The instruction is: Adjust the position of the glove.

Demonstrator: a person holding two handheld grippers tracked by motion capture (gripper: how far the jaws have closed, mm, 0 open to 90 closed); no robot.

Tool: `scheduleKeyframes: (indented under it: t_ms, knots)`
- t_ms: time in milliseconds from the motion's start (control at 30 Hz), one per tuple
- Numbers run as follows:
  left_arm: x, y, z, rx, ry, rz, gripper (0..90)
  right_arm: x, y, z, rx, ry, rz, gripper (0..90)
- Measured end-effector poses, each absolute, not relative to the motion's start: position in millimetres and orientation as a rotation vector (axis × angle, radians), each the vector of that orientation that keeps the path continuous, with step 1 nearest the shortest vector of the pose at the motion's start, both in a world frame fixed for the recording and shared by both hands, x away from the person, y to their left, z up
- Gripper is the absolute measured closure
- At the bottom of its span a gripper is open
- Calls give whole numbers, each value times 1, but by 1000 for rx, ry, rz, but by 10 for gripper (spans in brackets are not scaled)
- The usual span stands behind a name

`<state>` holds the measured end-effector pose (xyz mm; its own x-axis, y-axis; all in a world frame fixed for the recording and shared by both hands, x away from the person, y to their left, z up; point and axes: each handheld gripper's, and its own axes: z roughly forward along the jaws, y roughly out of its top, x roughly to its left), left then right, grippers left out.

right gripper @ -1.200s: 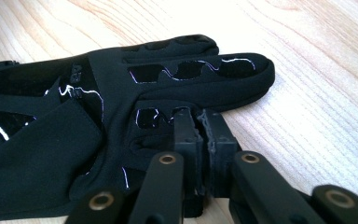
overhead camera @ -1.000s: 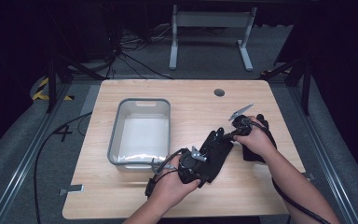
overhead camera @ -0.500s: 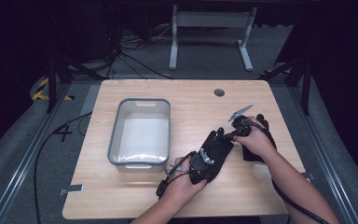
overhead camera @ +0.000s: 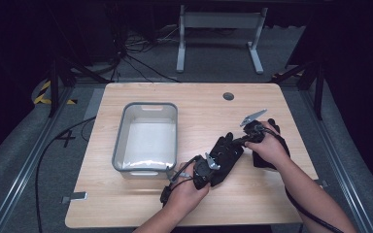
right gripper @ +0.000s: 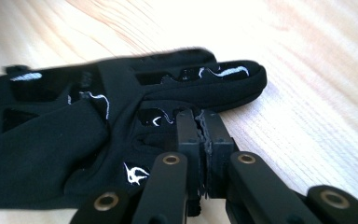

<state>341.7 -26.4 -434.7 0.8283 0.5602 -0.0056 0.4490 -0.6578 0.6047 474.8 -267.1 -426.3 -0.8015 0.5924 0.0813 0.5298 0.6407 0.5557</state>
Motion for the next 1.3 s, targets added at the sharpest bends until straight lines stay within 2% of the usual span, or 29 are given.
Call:
scheduleKeyframes:
  t_ms: [367, 600, 833, 1200, 1300]
  knots:
    - [328, -4, -406, 2401, 656, 267, 840, 420, -287, -385, 904, 2623, 1103, 880]
    - [322, 4, -392, 2413, 634, 293, 841, 378, -298, -373, 958, 2564, 1182, 878]
    - [323, 14, -396, 2413, 586, 260, 837, 344, -304, -380, 993, 2510, 1263, 877]
    - [322, 15, -404, 2528, 524, 169, 831, 305, -299, -410, 1059, 2547, 1206, 876]
    - [324, 13, -409, 2572, 521, 122, 802, 300, -297, -415, 1079, 2564, 1181, 876]
